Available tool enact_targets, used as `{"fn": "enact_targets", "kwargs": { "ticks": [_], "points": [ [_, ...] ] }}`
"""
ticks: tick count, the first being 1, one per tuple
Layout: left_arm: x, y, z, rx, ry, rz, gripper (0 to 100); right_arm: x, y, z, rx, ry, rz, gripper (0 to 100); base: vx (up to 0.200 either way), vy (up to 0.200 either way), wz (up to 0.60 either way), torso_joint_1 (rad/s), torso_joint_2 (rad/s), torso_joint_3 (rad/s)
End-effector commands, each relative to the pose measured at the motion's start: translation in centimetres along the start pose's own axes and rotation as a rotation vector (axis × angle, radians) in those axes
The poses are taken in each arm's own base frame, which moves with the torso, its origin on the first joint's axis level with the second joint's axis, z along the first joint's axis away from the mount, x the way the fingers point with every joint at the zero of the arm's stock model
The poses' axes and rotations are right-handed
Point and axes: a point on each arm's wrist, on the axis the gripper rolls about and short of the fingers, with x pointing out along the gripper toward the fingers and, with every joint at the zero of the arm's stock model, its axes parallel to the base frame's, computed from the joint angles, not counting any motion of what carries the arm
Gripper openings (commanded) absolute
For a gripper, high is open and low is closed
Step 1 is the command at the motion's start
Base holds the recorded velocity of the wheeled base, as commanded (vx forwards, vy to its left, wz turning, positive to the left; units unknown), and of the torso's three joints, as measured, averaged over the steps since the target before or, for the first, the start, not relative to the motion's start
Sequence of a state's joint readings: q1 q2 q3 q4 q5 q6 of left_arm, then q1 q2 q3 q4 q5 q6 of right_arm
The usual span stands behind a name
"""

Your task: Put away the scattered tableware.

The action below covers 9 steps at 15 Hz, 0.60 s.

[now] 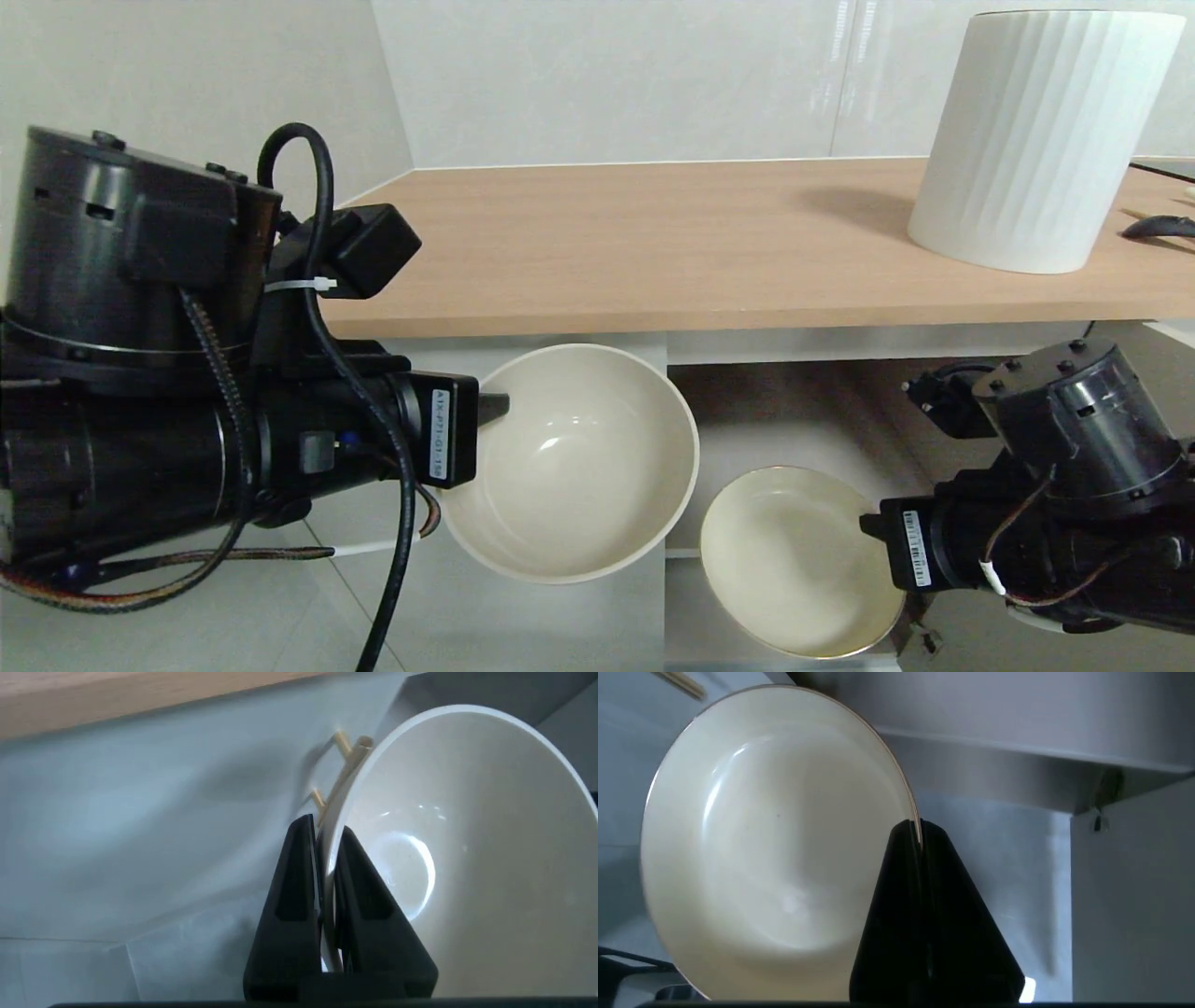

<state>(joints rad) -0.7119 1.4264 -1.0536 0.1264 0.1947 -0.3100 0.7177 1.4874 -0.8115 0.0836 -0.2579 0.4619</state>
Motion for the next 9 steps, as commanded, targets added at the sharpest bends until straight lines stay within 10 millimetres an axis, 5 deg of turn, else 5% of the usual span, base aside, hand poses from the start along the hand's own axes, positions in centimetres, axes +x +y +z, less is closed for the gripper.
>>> {"fn": "enact_targets", "kwargs": {
  "ticks": [1, 5, 9],
  "points": [
    [0.1, 0.0, -0.1, 0.000, 0.004, 0.000, 0, 0.9, 0.1, -0.4, -0.010, 0.034, -0.017, 0, 0.000, 0.000, 0.00, 0.000, 0.00, 0.000],
    [0.2, -0.1, -1.0, 0.014, 0.034, -0.004, 0, 4.2, -0.6, -1.2, 0.034, 0.091, -0.070, 0, 0.000, 0.000, 0.00, 0.000, 0.00, 0.000],
    [0.9, -0.6, -2.4, 0.035, 0.065, -0.028, 0, 10.3, -1.0, -3.0, 0.090, 0.140, -0.114, 0, 0.000, 0.000, 0.00, 0.000, 0.00, 0.000]
  ]
}}
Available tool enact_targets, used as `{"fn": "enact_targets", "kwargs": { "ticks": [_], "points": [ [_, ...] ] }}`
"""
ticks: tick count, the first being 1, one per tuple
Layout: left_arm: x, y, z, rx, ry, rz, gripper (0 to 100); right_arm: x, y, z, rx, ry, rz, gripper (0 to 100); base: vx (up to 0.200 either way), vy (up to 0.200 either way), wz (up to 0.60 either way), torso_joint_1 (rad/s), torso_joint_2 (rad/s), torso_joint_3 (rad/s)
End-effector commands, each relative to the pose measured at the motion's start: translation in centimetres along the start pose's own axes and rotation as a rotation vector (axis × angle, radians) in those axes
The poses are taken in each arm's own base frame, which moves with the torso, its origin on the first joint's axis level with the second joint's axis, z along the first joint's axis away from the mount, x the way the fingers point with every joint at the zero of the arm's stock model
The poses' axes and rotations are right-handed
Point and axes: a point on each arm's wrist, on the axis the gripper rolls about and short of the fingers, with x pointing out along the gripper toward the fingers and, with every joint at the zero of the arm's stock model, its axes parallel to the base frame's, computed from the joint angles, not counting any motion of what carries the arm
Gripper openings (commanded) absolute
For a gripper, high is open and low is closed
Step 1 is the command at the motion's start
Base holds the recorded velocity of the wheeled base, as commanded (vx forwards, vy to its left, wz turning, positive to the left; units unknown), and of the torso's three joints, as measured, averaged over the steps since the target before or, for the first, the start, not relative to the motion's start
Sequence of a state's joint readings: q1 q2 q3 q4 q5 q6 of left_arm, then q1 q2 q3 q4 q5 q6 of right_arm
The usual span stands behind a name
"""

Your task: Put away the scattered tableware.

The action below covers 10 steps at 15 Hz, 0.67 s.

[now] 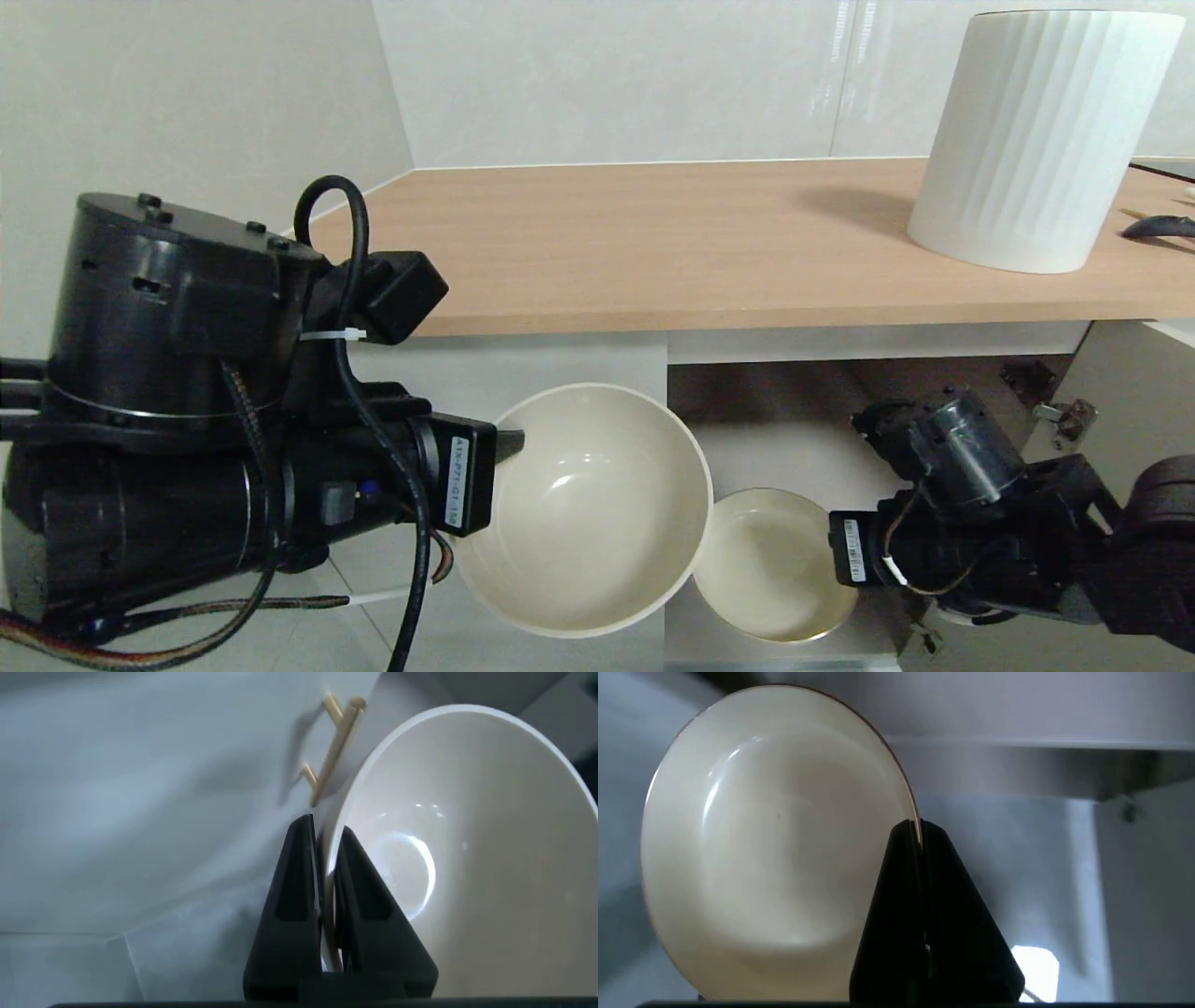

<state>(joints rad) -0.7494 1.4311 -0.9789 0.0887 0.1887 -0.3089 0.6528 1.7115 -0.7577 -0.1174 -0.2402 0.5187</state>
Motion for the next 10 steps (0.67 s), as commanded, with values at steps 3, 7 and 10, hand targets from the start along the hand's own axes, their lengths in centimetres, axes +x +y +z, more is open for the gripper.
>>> {"fn": "enact_targets", "kwargs": {
  "ticks": [3, 7, 10],
  "points": [
    [1.7, -0.4, -1.7, 0.027, 0.083, 0.006, 0, 6.7, -0.8, -2.7, 0.032, 0.035, -0.054, 0, 0.000, 0.000, 0.00, 0.000, 0.00, 0.000],
    [1.9, -0.5, -1.7, 0.027, 0.080, 0.005, 0, 9.4, -3.0, -2.0, 0.106, -0.025, -0.090, 0, 0.000, 0.000, 0.00, 0.000, 0.00, 0.000],
    [1.8, -0.5, -1.6, 0.025, 0.070, 0.002, 0, 11.2, -4.2, -1.8, 0.144, -0.055, -0.110, 0, 0.000, 0.000, 0.00, 0.000, 0.00, 0.000]
  ]
}}
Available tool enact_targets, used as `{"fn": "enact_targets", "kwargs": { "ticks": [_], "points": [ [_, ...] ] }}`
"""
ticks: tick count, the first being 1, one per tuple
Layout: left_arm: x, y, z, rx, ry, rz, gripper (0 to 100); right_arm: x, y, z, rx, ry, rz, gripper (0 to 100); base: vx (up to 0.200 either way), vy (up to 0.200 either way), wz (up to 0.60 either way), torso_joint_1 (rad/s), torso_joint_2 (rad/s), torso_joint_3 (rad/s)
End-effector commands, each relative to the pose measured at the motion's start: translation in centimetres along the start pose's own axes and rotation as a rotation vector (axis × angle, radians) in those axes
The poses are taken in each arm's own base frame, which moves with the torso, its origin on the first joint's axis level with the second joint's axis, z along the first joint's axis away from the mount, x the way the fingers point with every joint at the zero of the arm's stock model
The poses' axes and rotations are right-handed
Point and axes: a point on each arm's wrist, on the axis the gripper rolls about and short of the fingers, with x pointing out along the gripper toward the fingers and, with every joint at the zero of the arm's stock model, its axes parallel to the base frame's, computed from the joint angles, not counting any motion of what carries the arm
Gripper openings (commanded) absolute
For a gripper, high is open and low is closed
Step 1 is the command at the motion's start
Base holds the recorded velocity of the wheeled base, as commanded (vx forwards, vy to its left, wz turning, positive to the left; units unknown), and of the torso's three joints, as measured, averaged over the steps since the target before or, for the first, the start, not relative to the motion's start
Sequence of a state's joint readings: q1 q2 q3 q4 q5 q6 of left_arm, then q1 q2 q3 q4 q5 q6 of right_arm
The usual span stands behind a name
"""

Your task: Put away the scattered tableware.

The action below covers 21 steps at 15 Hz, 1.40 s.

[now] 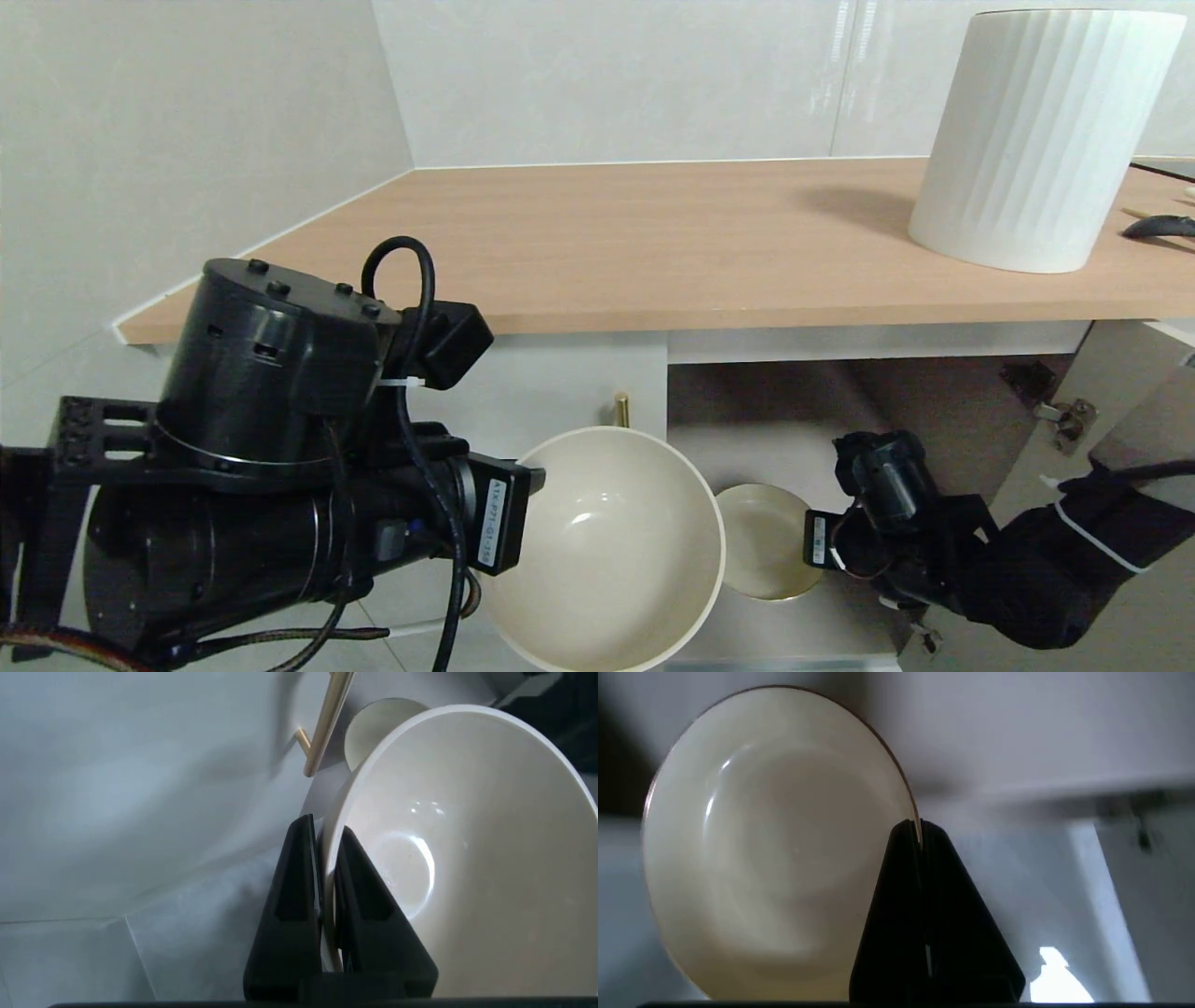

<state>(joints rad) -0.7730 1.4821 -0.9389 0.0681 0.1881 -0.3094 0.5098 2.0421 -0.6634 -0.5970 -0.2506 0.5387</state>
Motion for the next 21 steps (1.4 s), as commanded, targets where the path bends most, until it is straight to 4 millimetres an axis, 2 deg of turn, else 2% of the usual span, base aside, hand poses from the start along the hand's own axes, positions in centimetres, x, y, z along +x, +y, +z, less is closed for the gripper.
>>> {"fn": "enact_targets", "kwargs": {
  "ticks": [1, 6, 9, 14, 21],
  "points": [
    [-0.1, 0.0, 0.0, 0.000, -0.001, -0.001, 0, 2.1, -1.0, -0.2, 0.025, -0.008, -0.025, 0, 0.000, 0.000, 0.00, 0.000, 0.00, 0.000],
    [-0.1, -0.1, 0.1, -0.001, -0.005, -0.002, 0, 5.0, -2.3, 1.6, 0.060, -0.090, -0.044, 0, 0.000, 0.000, 0.00, 0.000, 0.00, 0.000],
    [-0.1, 0.0, 0.1, -0.001, -0.005, -0.001, 0, 5.5, -2.5, 2.0, 0.062, -0.098, -0.051, 0, 0.000, 0.000, 0.00, 0.000, 0.00, 0.000],
    [-0.1, -0.2, 0.0, 0.003, -0.006, -0.008, 0, 7.7, -3.4, 2.6, 0.072, -0.107, -0.081, 0, 0.000, 0.000, 0.00, 0.000, 0.00, 0.000],
    [-0.2, -0.4, 0.2, 0.004, -0.021, -0.015, 0, 9.2, -3.6, 3.5, 0.080, -0.131, -0.086, 0, 0.000, 0.000, 0.00, 0.000, 0.00, 0.000]
  ]
}}
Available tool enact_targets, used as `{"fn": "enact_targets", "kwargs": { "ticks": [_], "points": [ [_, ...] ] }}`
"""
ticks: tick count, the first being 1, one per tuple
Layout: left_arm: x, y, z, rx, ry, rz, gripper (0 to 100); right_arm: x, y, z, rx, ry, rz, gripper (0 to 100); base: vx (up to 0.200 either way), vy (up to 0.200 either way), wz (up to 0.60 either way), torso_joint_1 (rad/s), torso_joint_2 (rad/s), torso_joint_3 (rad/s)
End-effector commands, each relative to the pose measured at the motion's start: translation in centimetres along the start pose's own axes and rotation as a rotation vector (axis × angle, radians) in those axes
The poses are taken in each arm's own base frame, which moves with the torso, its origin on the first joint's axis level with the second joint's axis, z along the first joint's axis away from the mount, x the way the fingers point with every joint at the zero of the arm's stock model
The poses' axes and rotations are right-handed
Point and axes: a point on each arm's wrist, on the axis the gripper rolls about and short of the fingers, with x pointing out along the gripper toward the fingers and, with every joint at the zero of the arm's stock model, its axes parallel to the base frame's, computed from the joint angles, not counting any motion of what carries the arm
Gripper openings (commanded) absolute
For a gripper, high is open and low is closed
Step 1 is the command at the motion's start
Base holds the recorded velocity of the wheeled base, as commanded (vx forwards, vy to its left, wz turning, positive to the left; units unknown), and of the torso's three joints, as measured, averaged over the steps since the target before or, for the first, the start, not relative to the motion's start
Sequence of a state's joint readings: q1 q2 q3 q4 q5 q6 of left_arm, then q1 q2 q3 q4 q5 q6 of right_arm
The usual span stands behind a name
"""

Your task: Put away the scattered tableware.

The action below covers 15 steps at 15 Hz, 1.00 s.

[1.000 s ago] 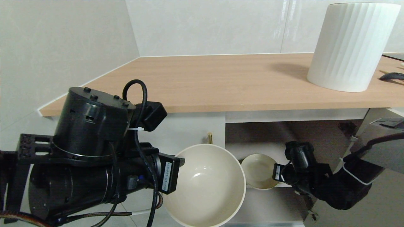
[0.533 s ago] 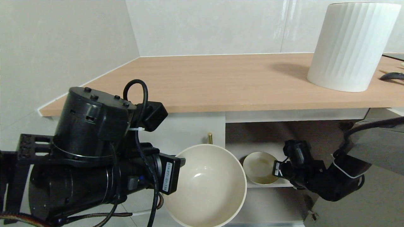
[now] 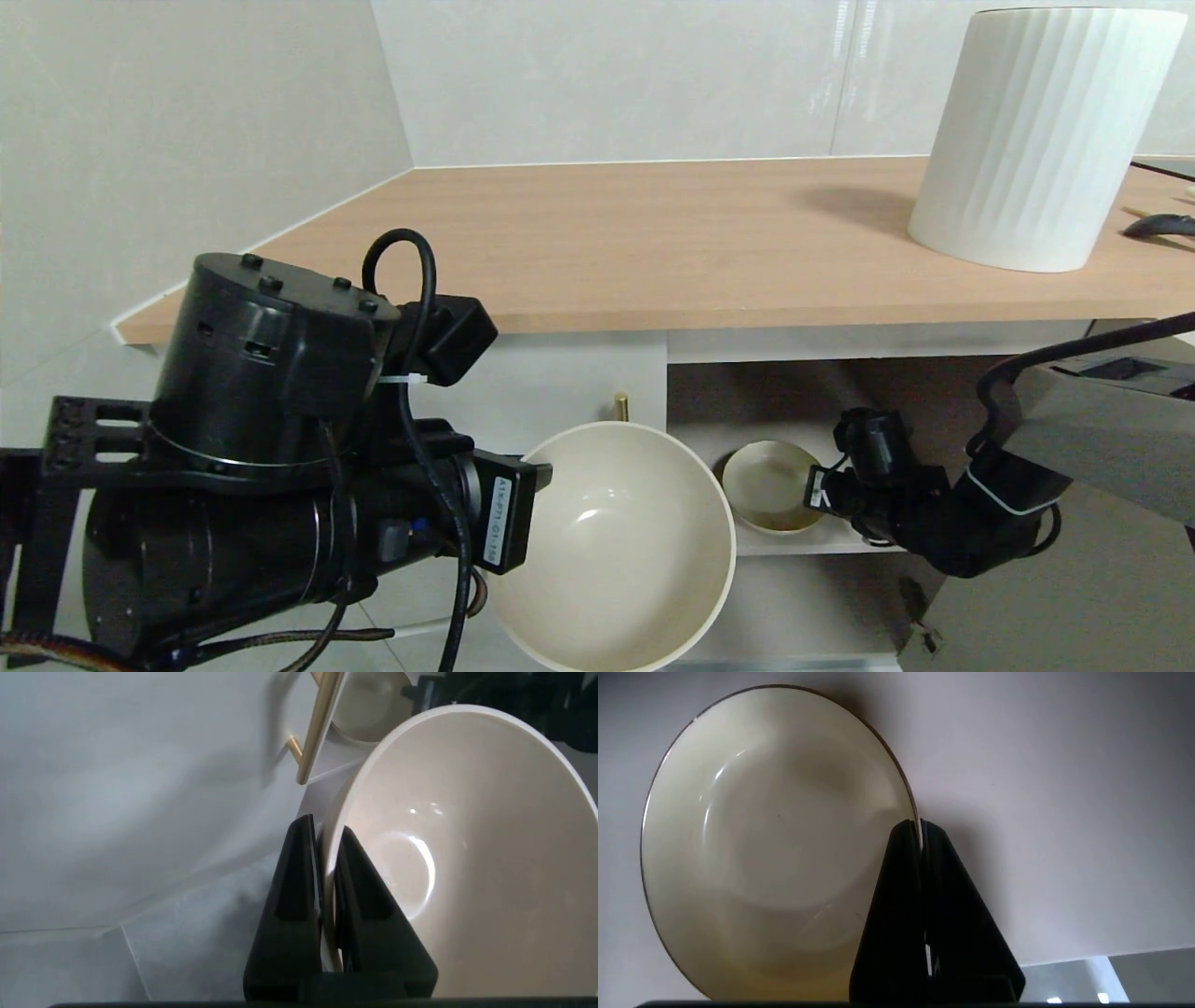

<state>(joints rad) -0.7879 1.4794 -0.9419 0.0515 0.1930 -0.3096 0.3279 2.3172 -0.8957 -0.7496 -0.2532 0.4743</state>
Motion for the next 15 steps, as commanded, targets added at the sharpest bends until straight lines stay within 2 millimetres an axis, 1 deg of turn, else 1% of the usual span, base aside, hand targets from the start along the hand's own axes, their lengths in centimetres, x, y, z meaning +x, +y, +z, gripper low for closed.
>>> {"fn": "enact_targets", "kwargs": {
  "ticks": [1, 5, 12, 13, 15],
  "points": [
    [0.0, 0.0, 0.0, 0.000, -0.001, -0.001, 0, 0.4, 0.0, -0.2, 0.000, 0.002, -0.002, 0, 0.000, 0.000, 0.00, 0.000, 0.00, 0.000],
    [0.0, 0.0, 0.0, 0.000, -0.001, -0.001, 0, 0.9, 0.0, -0.4, -0.002, 0.002, -0.016, 0, 0.000, 0.000, 0.00, 0.000, 0.00, 0.000],
    [0.0, -0.1, 0.0, 0.000, -0.005, -0.003, 0, 1.5, -0.1, -0.1, 0.005, -0.010, -0.025, 0, 0.000, 0.000, 0.00, 0.000, 0.00, 0.000],
    [0.0, -0.1, 0.0, -0.002, -0.005, -0.003, 0, 1.5, -0.1, -0.1, 0.005, -0.013, -0.032, 100, 0.000, 0.000, 0.00, 0.000, 0.00, 0.000],
    [0.0, -0.1, 0.0, -0.002, -0.005, -0.003, 0, 1.4, -0.1, -0.1, 0.004, -0.014, -0.033, 100, 0.000, 0.000, 0.00, 0.000, 0.00, 0.000]
  ]
}}
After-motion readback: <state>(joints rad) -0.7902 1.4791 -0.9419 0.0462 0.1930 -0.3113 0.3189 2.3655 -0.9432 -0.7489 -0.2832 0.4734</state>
